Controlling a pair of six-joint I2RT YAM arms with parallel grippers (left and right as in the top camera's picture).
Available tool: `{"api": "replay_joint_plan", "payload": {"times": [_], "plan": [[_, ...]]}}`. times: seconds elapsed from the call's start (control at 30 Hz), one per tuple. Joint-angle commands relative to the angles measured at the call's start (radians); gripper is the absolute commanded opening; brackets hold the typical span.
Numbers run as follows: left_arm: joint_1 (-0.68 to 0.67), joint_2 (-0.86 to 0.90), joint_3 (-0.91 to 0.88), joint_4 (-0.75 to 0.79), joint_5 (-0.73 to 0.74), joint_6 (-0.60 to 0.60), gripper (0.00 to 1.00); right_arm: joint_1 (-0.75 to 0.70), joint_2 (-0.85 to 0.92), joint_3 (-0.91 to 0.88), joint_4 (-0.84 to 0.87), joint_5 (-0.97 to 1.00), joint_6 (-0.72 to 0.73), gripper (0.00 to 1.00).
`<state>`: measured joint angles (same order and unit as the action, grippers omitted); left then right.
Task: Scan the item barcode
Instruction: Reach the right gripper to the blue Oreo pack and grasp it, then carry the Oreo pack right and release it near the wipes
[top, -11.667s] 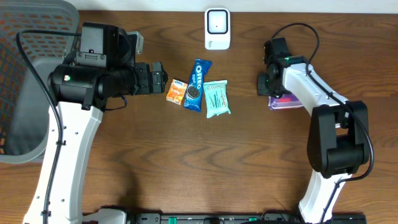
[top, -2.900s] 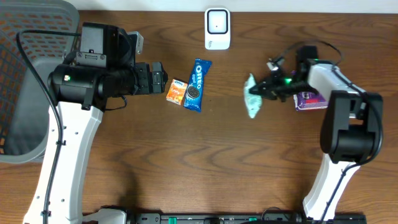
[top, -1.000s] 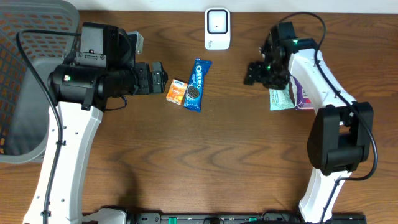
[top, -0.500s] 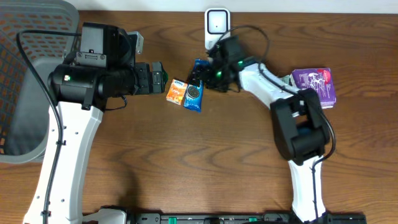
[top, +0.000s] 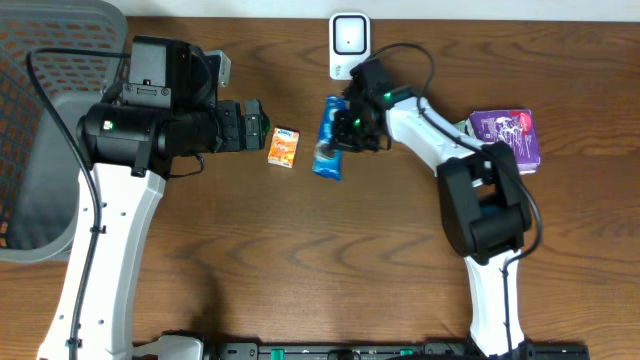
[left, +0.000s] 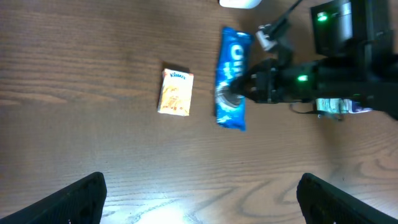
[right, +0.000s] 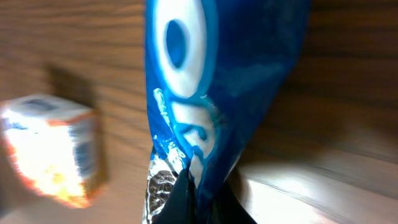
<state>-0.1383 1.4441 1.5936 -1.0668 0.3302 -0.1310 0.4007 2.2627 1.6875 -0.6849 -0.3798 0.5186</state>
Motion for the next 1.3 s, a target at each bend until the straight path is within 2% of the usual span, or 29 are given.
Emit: {"api": "replay_joint_plan", "payload": {"times": [0.0,0.1,0.27,0.47,0.6,0.87,0.97,1.0,1.07,1.1,1.2,1.27], "plan": [[0.002,0.002,-0.002,-0.002,-0.009,-0.002,0.98,-0.008,-0.120,0.035,-0.119,0.439,-0.123,0.01],[0.003,0.002,-0.002,-0.002,-0.009,-0.002,0.98,0.016,-0.167,0.035,-0.213,0.681,-0.173,0.01],[0.003,0.002,-0.002,-0.002,-0.009,-0.002,0.98,0.057,-0.142,0.017,-0.305,0.954,-0.213,0.01],[0.003,0.002,-0.002,-0.002,-0.009,-0.002,0.98,0.071,-0.050,0.012,-0.301,0.997,-0.213,0.01],[0.003,0.002,-0.002,-0.002,-0.009,-0.002,0.98,0.086,0.049,0.012,-0.307,1.133,-0.230,0.01],[0.003,0.002,-0.002,-0.002,-0.009,-0.002,0.98,0.196,0.103,0.024,-0.341,1.130,-0.225,0.01],[0.003,0.002,-0.002,-0.002,-0.009,-0.002,0.98,0.254,0.103,0.032,-0.340,1.143,-0.254,0.10],[0.003,0.002,-0.002,-0.002,-0.009,-0.002,0.98,0.268,0.103,0.032,-0.344,1.146,-0.254,0.22],[0.003,0.002,-0.002,-0.002,-0.009,-0.002,0.98,0.282,0.103,0.032,-0.351,1.145,-0.253,0.36],[0.003,0.002,-0.002,-0.002,-0.009,-0.002,0.98,0.285,0.103,0.033,-0.353,1.144,-0.239,0.47],[0.002,0.002,-0.002,-0.002,-0.009,-0.002,0.98,0.286,0.103,0.058,-0.402,1.107,-0.210,0.49],[0.003,0.002,-0.002,-0.002,-0.009,-0.002,0.98,0.269,0.103,0.119,-0.497,1.095,-0.097,0.50]]}}
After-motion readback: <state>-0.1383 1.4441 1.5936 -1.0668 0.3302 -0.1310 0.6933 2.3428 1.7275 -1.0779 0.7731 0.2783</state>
